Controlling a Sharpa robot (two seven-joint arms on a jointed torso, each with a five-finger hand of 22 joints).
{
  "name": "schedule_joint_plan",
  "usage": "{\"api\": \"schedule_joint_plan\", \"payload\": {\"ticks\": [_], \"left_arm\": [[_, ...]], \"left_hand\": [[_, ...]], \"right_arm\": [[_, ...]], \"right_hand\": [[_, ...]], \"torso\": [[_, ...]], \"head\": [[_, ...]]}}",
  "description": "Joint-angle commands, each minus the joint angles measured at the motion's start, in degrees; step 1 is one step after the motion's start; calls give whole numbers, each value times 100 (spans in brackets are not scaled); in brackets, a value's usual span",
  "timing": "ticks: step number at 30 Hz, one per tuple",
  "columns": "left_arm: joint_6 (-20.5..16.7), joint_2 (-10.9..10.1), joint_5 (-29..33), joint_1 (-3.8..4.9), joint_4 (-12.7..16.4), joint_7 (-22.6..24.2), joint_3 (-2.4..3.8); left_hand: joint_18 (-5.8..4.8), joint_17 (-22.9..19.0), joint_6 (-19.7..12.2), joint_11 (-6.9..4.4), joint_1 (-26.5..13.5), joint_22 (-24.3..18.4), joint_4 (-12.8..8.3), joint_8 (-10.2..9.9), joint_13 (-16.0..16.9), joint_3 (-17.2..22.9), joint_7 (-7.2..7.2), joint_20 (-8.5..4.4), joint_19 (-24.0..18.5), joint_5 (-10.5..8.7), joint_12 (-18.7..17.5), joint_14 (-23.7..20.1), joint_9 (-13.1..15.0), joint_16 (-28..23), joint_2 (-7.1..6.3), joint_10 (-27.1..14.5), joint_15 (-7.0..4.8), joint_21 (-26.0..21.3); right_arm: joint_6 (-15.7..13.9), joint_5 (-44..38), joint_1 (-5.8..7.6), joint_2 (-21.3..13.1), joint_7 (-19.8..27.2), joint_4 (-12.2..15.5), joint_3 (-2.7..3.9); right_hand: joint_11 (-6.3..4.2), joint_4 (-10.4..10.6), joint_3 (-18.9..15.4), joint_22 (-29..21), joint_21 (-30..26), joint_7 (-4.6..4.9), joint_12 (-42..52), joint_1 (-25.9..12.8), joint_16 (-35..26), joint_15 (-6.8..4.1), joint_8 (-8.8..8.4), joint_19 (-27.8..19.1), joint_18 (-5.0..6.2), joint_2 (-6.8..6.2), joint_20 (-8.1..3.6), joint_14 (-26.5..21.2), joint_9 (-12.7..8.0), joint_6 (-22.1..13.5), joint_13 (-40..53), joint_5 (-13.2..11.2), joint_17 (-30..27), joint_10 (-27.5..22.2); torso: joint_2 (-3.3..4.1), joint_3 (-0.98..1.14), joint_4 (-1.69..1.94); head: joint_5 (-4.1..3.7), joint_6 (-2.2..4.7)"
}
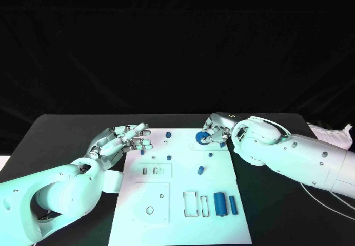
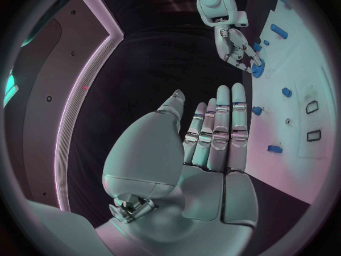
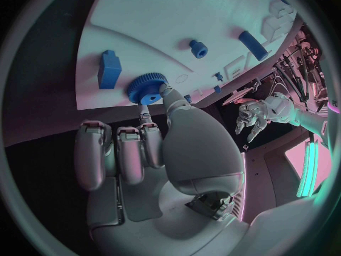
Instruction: Assemble the parts on the task board
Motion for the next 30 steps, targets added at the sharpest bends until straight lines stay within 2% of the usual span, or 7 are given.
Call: {"api": "schedule_joint_plan", "payload": {"ticks": [1,5,8,12,15,23,30], "left_arm": [[137,11,5,4,2,24,3],[141,13,5,4,-2,23,3],[143,16,5,4,-4,23,3],[146,20,5,4,-14,24,3],[146,24,5,4,-23,30,3],[164,36,-17,4,-35,45,3],[177,47,-21,4,-55,48,3]], "left_hand": [[105,5,-31,-4,-20,-6,-41,-26,0,-1,9,25,3,14,-31,9,-9,-18,44,-24,20,26],[105,5,-31,-4,-20,-6,-41,-26,0,-1,9,25,3,14,-31,9,-9,-18,44,-24,20,26],[105,5,-31,-4,-20,-6,-41,-26,0,-1,9,25,3,14,-31,9,-9,-18,44,-24,20,26],[105,5,-31,-4,-20,-6,-41,-26,0,-1,9,25,3,14,-31,9,-9,-18,44,-24,20,26],[105,5,-31,-4,-20,-6,-41,-26,0,-1,9,25,3,14,-31,9,-9,-18,44,-24,20,26],[105,12,-25,-5,-18,-7,-46,-27,2,5,8,25,3,15,-32,10,-8,-23,56,-19,19,27],[105,13,-25,-5,-18,-7,-46,-27,2,5,8,25,3,15,-32,10,-8,-23,56,-18,19,27]], "right_arm": [[151,-537,-77,27,-178,13,-34],[-46,-765,-108,32,-229,114,-34],[-330,-850,-125,24,-217,211,-34],[-874,-911,-138,3,-128,469,-33],[-1073,-929,-139,14,-83,657,-32],[-1155,-1046,-127,292,-46,882,-32],[-1146,-1070,-127,724,19,600,-45]], "right_hand": [[-23,-4,47,35,27,-12,60,77,26,-3,36,55,-114,22,-3,444,28,63,773,-42,684,157],[-70,-50,178,123,70,-68,151,165,30,-40,85,87,-130,102,-30,445,68,204,861,-161,696,209],[-110,-92,304,200,107,-113,249,232,36,-73,122,117,-144,157,-57,448,103,310,952,-85,712,265],[-127,-108,373,280,145,-129,298,230,41,-90,124,148,-160,149,-78,451,123,346,998,-26,727,294],[-125,-100,398,294,152,-123,300,199,43,-92,102,153,-163,131,-85,452,125,330,1002,-13,732,296],[-118,-87,434,321,165,-114,301,158,43,-90,69,163,-169,112,-88,452,127,307,1007,-13,734,297],[-116,-87,457,341,175,-110,294,151,43,-88,54,170,-173,110,-88,452,128,297,1003,-14,733,293]], "torso": [[4,5,2],[3,4,0],[-2,3,-1],[2,5,2],[0,1,0],[12,4,16],[11,-5,12]], "head": [[22,-28],[12,-23],[21,-20],[25,7],[29,20],[67,48],[111,43]]}}
